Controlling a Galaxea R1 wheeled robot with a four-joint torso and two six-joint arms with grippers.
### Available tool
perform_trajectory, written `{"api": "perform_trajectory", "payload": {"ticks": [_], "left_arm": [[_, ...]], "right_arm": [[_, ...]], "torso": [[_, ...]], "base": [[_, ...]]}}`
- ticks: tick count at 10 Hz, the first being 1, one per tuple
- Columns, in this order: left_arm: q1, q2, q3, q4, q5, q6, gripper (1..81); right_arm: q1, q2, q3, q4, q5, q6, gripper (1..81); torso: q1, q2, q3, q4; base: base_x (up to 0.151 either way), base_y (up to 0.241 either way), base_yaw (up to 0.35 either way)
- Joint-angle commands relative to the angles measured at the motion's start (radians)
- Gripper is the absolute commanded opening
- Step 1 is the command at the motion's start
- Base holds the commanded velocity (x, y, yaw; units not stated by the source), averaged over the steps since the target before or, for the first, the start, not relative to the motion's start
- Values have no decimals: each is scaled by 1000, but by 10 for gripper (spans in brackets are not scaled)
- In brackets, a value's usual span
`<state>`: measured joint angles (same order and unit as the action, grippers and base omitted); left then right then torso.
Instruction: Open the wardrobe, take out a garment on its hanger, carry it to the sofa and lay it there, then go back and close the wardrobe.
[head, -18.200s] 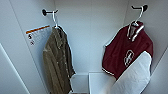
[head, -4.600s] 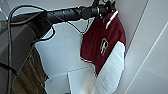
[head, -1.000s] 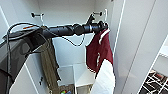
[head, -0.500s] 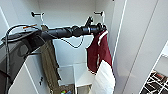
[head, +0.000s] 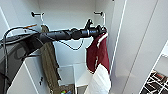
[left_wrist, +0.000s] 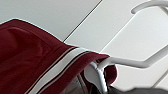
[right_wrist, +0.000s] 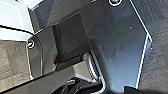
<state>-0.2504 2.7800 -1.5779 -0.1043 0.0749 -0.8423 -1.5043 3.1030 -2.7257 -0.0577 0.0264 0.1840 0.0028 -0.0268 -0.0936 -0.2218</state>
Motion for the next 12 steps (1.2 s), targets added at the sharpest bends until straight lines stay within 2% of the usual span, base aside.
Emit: {"api": "perform_trajectory", "payload": {"ticks": [1, 7, 9, 12], "left_arm": [[-194, -15, 18, 37, -104, 20, 10], [-154, -62, 84, 52, -106, 20, 10], [-129, -86, 111, 61, -126, 22, 10], [-95, -124, 146, 72, -135, 22, 10]], "right_arm": [[40, 7, 6, 1, -51, -1, 811], [38, 7, 6, 1, -42, -1, 811], [37, 7, 6, 1, -40, -1, 811], [35, 7, 6, 1, -40, -1, 811]], "torso": [[0, 0, 0, 0], [0, 1, 0, 0], [0, 1, 0, 0], [-3, -1, 0, 0]], "base": [[-66, 0, 0], [-88, 0, 0], [-111, 0, 0], [0, 0, 0]]}}
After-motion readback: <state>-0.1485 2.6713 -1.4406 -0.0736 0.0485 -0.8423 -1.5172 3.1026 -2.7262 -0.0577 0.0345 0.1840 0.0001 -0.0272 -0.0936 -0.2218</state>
